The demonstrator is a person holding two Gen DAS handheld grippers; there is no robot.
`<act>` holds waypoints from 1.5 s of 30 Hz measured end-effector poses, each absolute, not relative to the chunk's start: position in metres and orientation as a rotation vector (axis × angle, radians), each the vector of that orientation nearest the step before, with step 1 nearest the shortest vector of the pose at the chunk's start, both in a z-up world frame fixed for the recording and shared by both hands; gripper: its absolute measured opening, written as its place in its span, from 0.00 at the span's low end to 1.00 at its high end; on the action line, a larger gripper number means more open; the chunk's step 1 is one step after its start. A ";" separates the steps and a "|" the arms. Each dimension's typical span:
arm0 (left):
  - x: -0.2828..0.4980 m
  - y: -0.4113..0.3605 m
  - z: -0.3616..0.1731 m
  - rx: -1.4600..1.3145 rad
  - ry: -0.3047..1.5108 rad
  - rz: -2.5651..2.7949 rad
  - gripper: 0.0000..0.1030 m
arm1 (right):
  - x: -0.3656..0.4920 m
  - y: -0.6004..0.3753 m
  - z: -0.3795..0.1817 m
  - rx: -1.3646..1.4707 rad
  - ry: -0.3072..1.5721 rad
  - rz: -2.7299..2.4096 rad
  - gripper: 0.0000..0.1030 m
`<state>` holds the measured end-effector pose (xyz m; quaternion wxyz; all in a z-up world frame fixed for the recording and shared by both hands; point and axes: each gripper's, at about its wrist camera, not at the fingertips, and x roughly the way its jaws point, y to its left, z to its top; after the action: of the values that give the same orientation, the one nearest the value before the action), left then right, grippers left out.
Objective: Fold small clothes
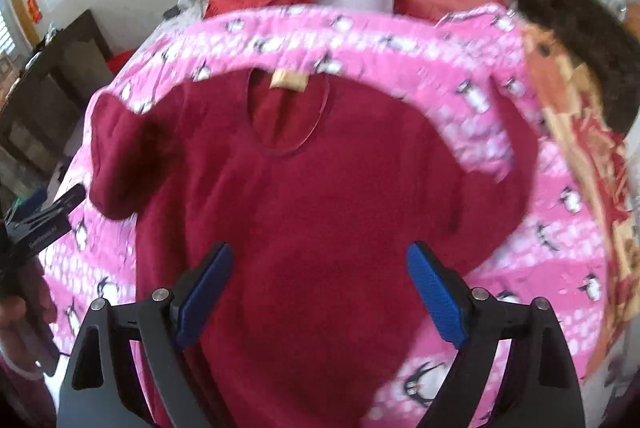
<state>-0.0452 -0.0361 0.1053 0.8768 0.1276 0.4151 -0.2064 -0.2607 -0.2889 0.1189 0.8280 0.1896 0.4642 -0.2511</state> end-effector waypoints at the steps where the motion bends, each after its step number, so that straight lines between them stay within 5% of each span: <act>1: -0.041 -0.032 0.107 0.245 0.872 -0.435 0.99 | -0.263 -0.291 0.120 0.415 0.987 -0.539 0.65; 16: 0.086 -0.004 0.068 -0.092 0.957 -0.316 0.99 | -0.239 -0.301 0.076 0.529 0.971 -0.507 0.65; 24: 0.142 0.011 0.037 -0.213 0.987 -0.210 0.90 | -0.207 -0.280 0.056 0.404 1.080 -0.450 0.65; 30: 0.167 0.000 0.017 -0.249 0.990 -0.253 0.60 | -0.211 -0.284 0.046 0.440 1.107 -0.443 0.65; 31: 0.169 -0.001 0.016 -0.273 0.991 -0.281 0.39 | -0.213 -0.287 0.046 0.451 1.110 -0.444 0.65; 33: 0.172 -0.001 0.016 -0.316 1.014 -0.303 0.24 | -0.215 -0.291 0.044 0.467 1.111 -0.450 0.65; 34: 0.171 -0.002 0.020 -0.315 1.019 -0.292 0.08 | -0.216 -0.294 0.044 0.476 1.112 -0.453 0.65; 45: 0.023 -0.075 0.173 -0.101 0.775 -0.680 0.08 | -0.228 -0.325 0.074 0.495 1.037 -0.468 0.65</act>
<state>0.0230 -0.0753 0.1726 0.8689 -0.0483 0.3703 -0.3250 -0.2284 -0.3249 0.0741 0.8136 0.2320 0.4860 -0.2193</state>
